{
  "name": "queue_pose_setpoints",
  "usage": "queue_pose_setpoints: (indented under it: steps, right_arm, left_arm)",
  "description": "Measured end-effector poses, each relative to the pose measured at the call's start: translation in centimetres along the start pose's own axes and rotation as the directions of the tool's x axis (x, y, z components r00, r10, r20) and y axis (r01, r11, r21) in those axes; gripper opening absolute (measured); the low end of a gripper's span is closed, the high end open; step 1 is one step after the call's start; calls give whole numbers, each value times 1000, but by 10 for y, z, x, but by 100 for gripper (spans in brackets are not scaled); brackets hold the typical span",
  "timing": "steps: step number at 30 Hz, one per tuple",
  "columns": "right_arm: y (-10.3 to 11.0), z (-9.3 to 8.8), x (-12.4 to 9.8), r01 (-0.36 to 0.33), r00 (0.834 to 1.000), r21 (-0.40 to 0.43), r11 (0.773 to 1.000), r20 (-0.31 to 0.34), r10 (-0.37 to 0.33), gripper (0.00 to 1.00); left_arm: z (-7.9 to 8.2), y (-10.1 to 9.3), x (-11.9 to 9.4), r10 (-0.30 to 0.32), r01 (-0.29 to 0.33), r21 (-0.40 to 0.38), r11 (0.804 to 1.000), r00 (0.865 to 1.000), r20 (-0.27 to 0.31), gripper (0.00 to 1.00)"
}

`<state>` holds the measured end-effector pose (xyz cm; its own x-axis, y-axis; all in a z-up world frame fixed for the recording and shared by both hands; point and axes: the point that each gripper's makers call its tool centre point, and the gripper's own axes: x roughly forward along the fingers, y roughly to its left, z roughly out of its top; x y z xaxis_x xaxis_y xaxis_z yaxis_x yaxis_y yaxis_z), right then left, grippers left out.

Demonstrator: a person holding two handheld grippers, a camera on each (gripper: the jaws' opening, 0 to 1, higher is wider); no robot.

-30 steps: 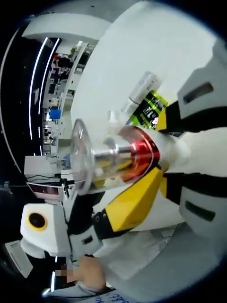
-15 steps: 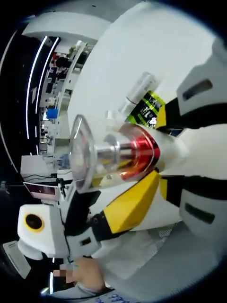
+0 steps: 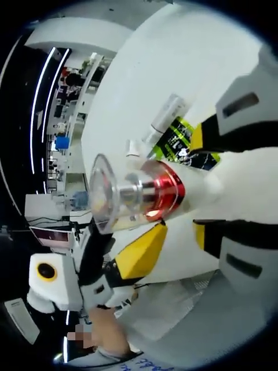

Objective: Arrange the skincare products in the storage area until every visible bottle or jar stands upright without overlapping.

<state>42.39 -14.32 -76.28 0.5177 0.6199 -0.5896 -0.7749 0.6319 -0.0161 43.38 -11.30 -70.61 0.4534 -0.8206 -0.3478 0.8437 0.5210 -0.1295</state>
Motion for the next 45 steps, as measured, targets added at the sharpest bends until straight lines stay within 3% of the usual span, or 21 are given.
queue_pose_setpoints:
  steps: [11, 19, 25, 28, 33, 45]
  right_arm:
    - [4, 1, -8, 3, 1000, 48, 999, 2, -3, 51]
    - [7, 6, -18, 11, 1000, 37, 999, -4, -11, 58]
    - [12, 12, -26, 14, 1000, 38, 999, 2, -14, 62]
    - [13, 12, -28, 17, 1000, 31, 999, -7, -16, 65]
    - [14, 16, -33, 24, 1000, 30, 999, -4, -24, 69]
    - [18, 20, -43, 42, 999, 15, 999, -3, -42, 79]
  left_arm:
    - [-10, 14, -18, 31, -30, 11, 999, 999, -45, 41]
    - [-20, 21, -30, 61, -60, 14, 998, 995, -80, 48]
    - [-19, 24, -41, 84, -85, -12, 996, 993, -82, 52]
    - [-19, 24, -48, 84, -88, -44, 995, 992, -91, 58]
    - [-24, 26, -58, 106, -107, -4, 994, 986, -128, 64]
    - [-32, 24, -84, 132, -138, -22, 990, 976, -173, 81]
